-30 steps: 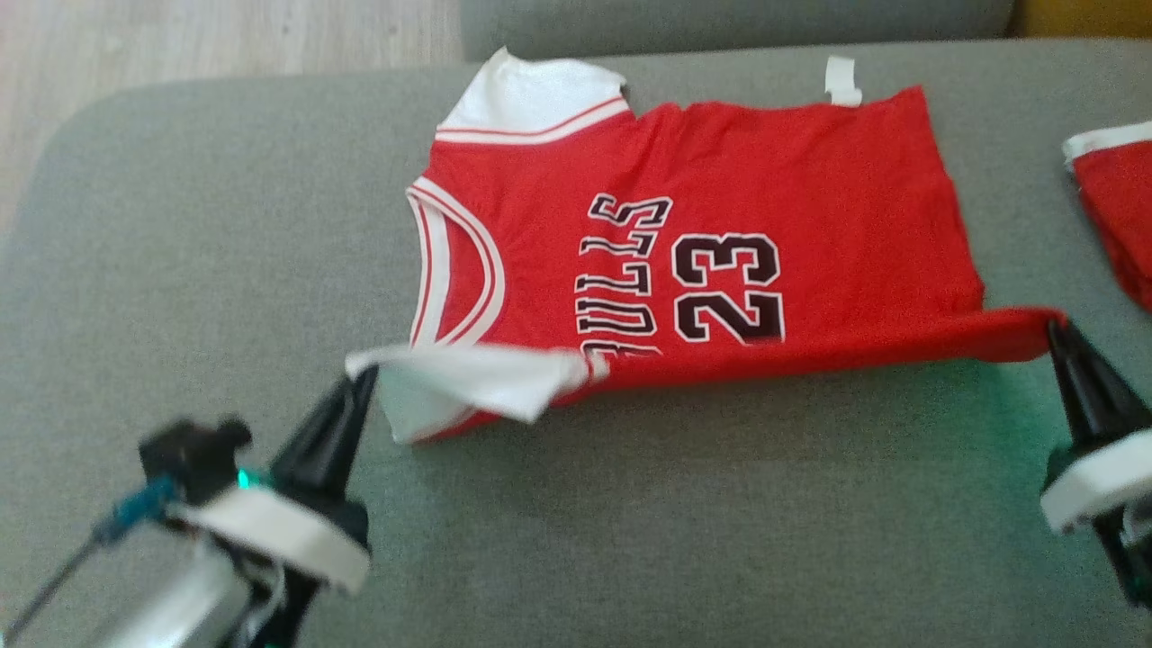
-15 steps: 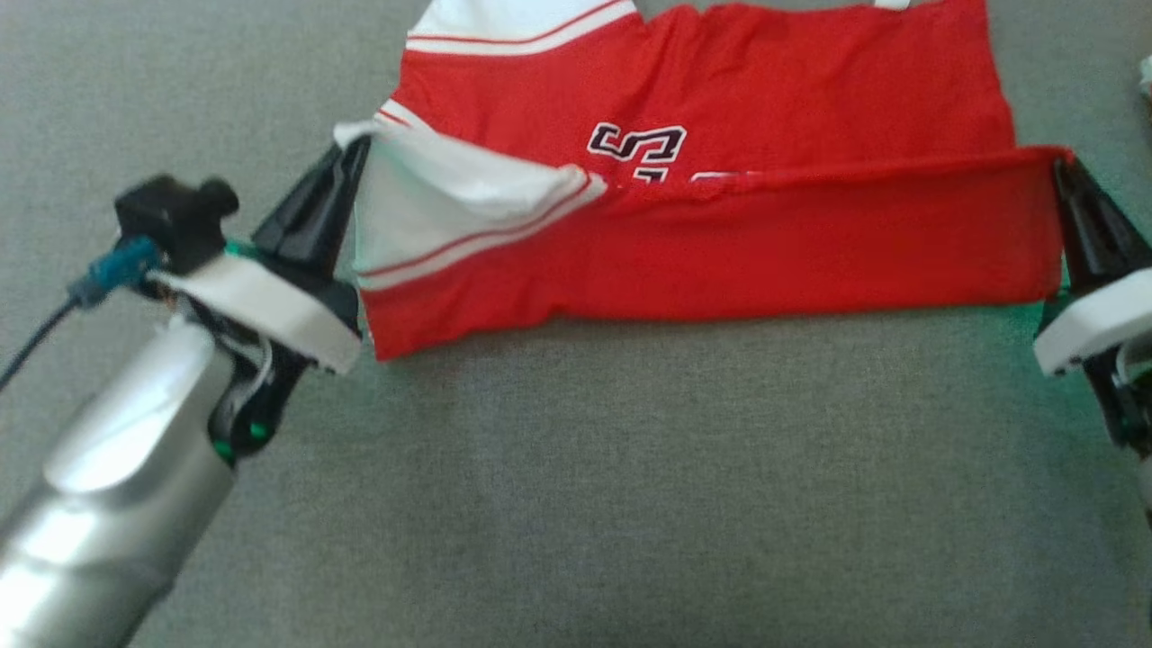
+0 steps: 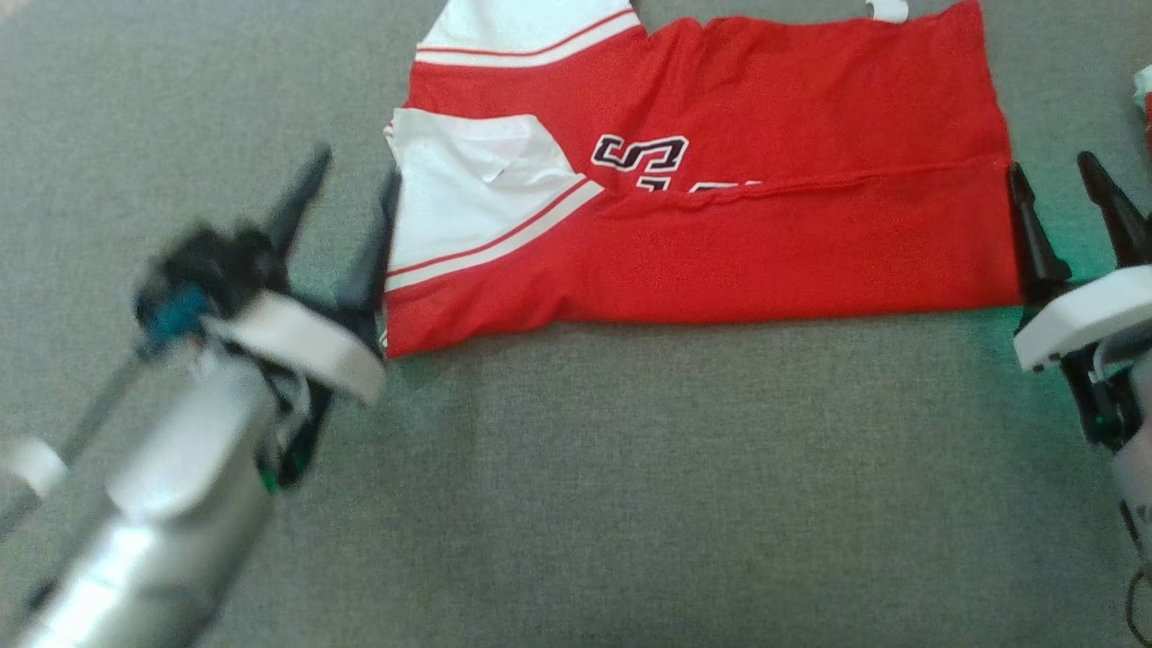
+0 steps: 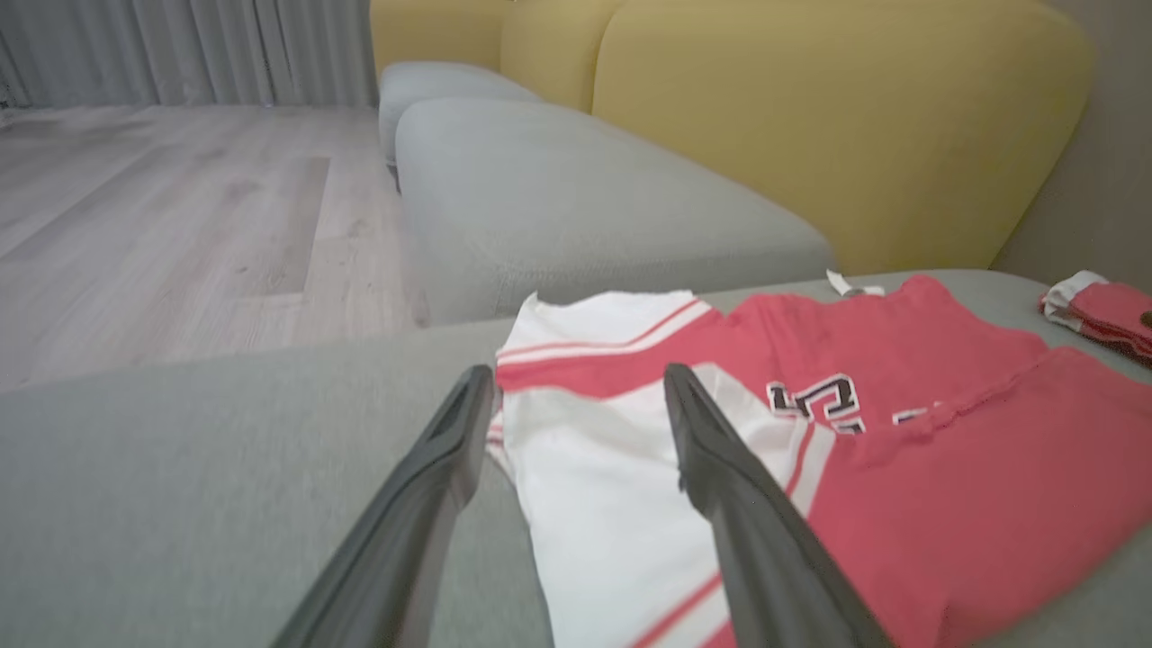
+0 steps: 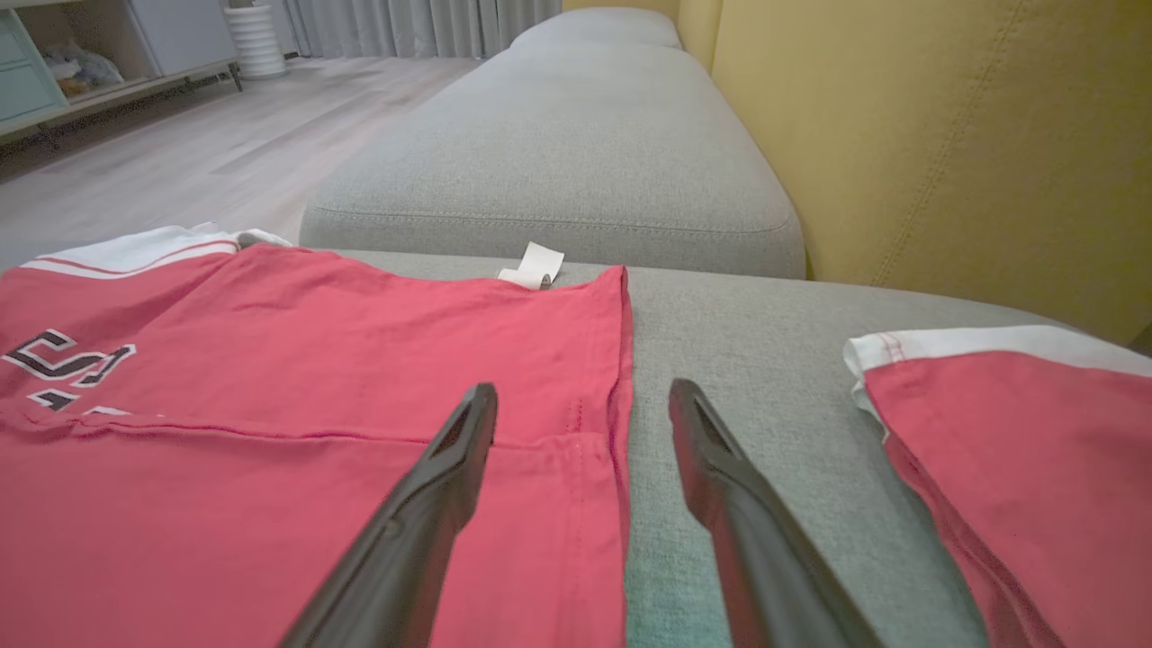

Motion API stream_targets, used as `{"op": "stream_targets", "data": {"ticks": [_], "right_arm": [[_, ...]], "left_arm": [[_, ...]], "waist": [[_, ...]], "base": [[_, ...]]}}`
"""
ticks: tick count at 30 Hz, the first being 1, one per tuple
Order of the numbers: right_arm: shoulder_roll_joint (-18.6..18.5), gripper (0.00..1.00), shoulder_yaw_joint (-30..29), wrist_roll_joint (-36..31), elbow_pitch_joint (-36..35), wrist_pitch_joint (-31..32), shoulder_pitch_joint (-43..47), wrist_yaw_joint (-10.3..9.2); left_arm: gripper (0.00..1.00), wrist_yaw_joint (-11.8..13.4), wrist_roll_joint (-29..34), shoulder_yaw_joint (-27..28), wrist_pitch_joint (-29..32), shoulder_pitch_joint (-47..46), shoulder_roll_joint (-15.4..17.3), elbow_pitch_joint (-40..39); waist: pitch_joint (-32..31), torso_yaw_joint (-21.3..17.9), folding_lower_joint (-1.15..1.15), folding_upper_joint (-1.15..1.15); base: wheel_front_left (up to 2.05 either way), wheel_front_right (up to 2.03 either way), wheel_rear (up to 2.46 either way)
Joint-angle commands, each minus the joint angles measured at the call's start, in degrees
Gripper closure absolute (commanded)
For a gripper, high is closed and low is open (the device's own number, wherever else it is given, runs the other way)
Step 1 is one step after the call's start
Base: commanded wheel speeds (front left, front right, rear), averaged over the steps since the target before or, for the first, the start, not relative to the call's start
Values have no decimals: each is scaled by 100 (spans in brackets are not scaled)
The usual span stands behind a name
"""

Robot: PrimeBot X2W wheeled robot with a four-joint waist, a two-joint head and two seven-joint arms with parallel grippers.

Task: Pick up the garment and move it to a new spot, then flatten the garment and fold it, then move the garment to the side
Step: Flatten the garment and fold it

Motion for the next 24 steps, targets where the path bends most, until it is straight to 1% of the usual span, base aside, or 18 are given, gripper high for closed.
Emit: {"op": "stream_targets", "data": {"ticks": [1, 3, 6, 9, 16, 17, 18, 19, 20, 24], "right_arm": [[-72, 0, 35, 53, -94, -110, 192, 39], [-43, 0, 2, 58, -91, -142, 320, 39], [8, 0, -57, 62, -100, -165, 493, 39], [74, 0, -66, 79, -126, -175, 647, 39], [72, 0, -8, 135, -217, -177, 713, 39], [68, 0, -11, 138, -214, -177, 721, 39], [66, 0, -17, 139, -206, -178, 734, 39], [66, 0, -17, 139, -206, -178, 734, 39], [69, 0, -20, 142, -190, -178, 752, 39], [110, 0, -12, 228, -24, -178, 841, 39]], "left_arm": [[0, 142, 113, 174, -76, 323, 87, -142], [0, 273, 129, 179, -95, 686, 5, -169], [0, 348, 26, 209, -104, 1127, -120, -152], [0, 257, -140, 155, -23, 1338, -238, 52], [0, 147, -211, -2, 407, 1283, -234, 556], [30, 118, -214, -18, 412, 1286, -231, 593], [70, 96, -217, -27, 401, 1294, -229, 621], [70, 96, -217, -27, 401, 1294, -229, 621], [100, 63, -219, -49, 400, 1312, -228, 642], [100, -57, -247, -123, 384, 1388, -226, 649]], "waist": [[-145, 18, 0, 0], [-226, 23, 0, 0], [-302, 8, 0, 0], [-325, -27, 0, 0], [-318, -136, 0, 0], [-328, -144, 0, 0], [-341, -149, 0, 0], [-341, -149, 0, 0], [-362, -150, 0, 0], [-457, -116, 0, 0]], "base": [[0, 0, 0], [0, 0, 0], [0, 0, 0], [0, 0, 0], [0, 0, 0], [0, 0, 0], [0, 0, 0], [0, 0, 0], [0, 0, 0], [0, 0, 0]]}}
